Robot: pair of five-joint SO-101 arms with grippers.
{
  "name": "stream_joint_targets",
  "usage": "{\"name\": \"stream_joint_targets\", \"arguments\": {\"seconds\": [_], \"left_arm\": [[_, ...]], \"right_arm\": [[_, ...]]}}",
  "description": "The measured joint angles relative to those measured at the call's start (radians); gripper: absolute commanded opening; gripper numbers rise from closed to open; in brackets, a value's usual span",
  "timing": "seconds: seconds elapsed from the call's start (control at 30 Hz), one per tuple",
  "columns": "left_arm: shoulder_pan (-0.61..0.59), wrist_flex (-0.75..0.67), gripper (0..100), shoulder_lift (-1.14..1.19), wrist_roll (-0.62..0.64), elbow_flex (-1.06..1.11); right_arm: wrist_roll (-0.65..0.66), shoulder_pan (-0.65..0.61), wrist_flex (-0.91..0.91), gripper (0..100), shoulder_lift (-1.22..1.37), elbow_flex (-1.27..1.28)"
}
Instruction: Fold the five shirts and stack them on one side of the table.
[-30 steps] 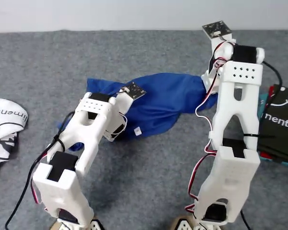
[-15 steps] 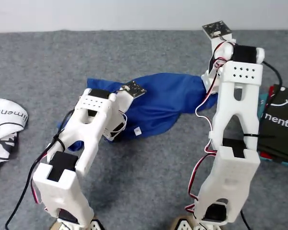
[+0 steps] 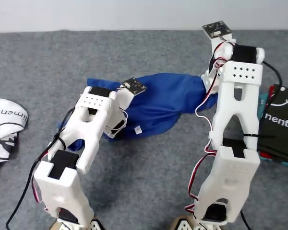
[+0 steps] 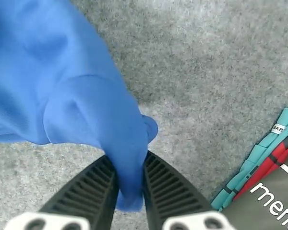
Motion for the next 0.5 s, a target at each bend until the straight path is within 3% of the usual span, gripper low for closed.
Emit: {"name": "stream_joint_targets", "arguments": {"seconds": [0.1, 0.23, 0.5], "left_arm": [[0.0, -0.006, 11, 0.006, 0.0, 0.0], [0.0, -0.023, 1, 0.006, 0.0, 0.0], [0.0, 0.089, 1, -0.009, -0.002, -0.114]], "right_arm": [[0.0, 0.0, 0.0, 0.9, 0.0, 0.0], [0.0, 0.0, 0.0, 0.9, 0.0, 0.0], [0.0, 0.005, 0.003, 0.9, 0.0, 0.0]]}}
